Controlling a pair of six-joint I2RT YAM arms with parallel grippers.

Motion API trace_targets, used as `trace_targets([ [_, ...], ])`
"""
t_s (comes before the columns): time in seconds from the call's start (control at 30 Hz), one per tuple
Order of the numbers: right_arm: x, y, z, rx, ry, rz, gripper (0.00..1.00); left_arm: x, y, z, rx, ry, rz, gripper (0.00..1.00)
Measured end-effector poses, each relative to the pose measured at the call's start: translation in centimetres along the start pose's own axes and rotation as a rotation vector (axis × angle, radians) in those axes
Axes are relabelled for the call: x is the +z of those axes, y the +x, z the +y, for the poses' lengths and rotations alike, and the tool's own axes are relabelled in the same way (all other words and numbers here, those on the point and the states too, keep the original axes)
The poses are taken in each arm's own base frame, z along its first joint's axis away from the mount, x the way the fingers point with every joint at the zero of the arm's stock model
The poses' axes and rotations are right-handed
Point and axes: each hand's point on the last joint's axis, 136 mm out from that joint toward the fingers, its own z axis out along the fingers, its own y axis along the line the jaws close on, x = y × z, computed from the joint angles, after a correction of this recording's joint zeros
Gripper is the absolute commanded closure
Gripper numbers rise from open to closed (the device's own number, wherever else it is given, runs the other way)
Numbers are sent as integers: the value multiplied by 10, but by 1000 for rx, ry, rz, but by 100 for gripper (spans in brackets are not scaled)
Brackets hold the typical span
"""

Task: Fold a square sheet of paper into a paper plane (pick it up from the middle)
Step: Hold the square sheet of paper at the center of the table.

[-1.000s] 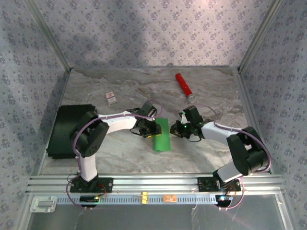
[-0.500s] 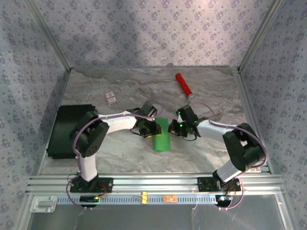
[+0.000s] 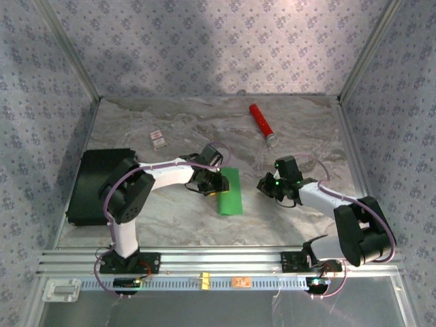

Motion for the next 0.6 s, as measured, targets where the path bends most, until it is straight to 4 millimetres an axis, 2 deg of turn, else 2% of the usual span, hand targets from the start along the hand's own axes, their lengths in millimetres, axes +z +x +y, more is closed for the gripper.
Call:
trace_targets([
  [0.23, 0, 1, 8, -10, -38, 11, 88, 0, 0, 0, 0, 0, 1, 54],
  [0.5, 7, 8, 32, -67, -77, 53, 88, 2, 1, 1, -2, -4, 4, 54],
  [0.6, 12, 13, 34, -79, -79, 72, 88, 2, 1, 1, -2, -4, 4, 54],
])
